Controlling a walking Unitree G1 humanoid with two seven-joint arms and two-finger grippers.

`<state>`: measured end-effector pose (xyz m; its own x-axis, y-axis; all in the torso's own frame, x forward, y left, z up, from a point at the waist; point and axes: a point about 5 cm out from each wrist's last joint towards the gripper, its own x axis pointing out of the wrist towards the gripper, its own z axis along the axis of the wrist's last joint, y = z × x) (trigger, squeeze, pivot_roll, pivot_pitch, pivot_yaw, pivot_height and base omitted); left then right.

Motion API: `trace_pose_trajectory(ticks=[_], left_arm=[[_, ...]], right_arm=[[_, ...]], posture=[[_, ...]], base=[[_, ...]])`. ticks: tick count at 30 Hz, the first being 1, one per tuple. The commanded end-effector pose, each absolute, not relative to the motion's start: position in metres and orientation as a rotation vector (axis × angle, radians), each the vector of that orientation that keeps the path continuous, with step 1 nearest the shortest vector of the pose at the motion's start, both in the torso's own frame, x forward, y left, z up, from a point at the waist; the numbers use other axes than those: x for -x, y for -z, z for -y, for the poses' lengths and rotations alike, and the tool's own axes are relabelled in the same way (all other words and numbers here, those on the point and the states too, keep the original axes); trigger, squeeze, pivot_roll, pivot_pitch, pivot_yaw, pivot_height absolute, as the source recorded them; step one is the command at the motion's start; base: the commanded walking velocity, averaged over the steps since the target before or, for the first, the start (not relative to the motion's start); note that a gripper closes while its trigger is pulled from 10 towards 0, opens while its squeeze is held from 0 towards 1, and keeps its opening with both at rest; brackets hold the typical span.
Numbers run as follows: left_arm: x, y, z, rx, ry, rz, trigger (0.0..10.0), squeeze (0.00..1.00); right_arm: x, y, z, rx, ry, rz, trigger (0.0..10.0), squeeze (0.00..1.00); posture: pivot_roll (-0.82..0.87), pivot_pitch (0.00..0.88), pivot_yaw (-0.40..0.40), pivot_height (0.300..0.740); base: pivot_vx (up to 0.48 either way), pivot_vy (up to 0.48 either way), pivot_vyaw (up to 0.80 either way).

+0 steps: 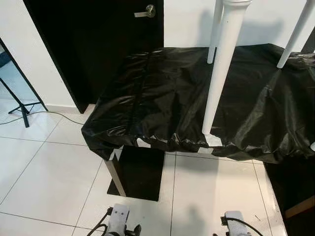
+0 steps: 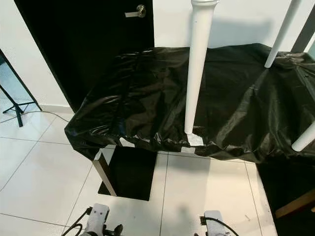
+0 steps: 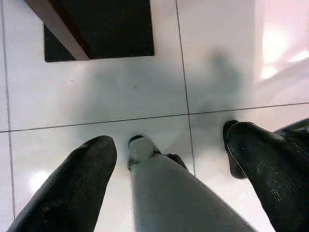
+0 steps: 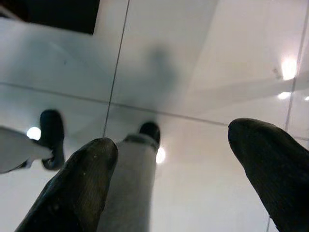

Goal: Building children table

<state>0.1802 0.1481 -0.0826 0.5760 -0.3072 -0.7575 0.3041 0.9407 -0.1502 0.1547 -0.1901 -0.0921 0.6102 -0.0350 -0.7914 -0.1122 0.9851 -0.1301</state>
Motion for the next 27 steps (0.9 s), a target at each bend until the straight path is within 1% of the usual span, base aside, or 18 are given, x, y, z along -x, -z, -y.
trace_pose_trajectory(ticks=[1, 7, 13, 20, 27], left_arm=[[-0.1779, 0.0865, -0.1542, -0.096, 0.200, -0.913, 10.0, 0.00], [-0.1786, 0.0867, -0.1507, -0.092, 0.217, -0.923, 10.0, 0.00], [-0.1763, 0.0883, -0.1530, -0.114, 0.210, -0.942, 10.0, 0.00], [-0.1739, 0.0896, -0.1527, -0.097, 0.176, -0.950, 10.0, 0.00], [-0.1716, 0.0907, -0.1544, -0.081, 0.148, -0.957, 10.0, 0.00]], right_arm=[[-0.1504, 0.0951, 0.1860, 0.168, -0.064, -0.947, 10.0, 0.00], [-0.1511, 0.0957, 0.1830, 0.152, -0.080, -0.960, 10.0, 0.00], [-0.1524, 0.0954, 0.1835, 0.158, -0.087, -0.964, 10.0, 0.00], [-0.1537, 0.0950, 0.1825, 0.213, -0.152, -0.970, 10.0, 0.00], [-0.1534, 0.0955, 0.1809, 0.239, -0.185, -0.978, 10.0, 0.00]], posture=[[0.10, 0.000, 0.033, 0.740], [0.10, 0.000, 0.035, 0.740], [0.10, 0.000, 0.027, 0.740], [0.12, 0.000, -0.001, 0.740], [0.13, 0.000, -0.009, 0.740]], base=[[0.000, 0.000, 0.00], [0.000, 0.000, 0.00], [0.000, 0.000, 0.00], [0.000, 0.000, 0.00], [0.000, 0.000, 0.00]])
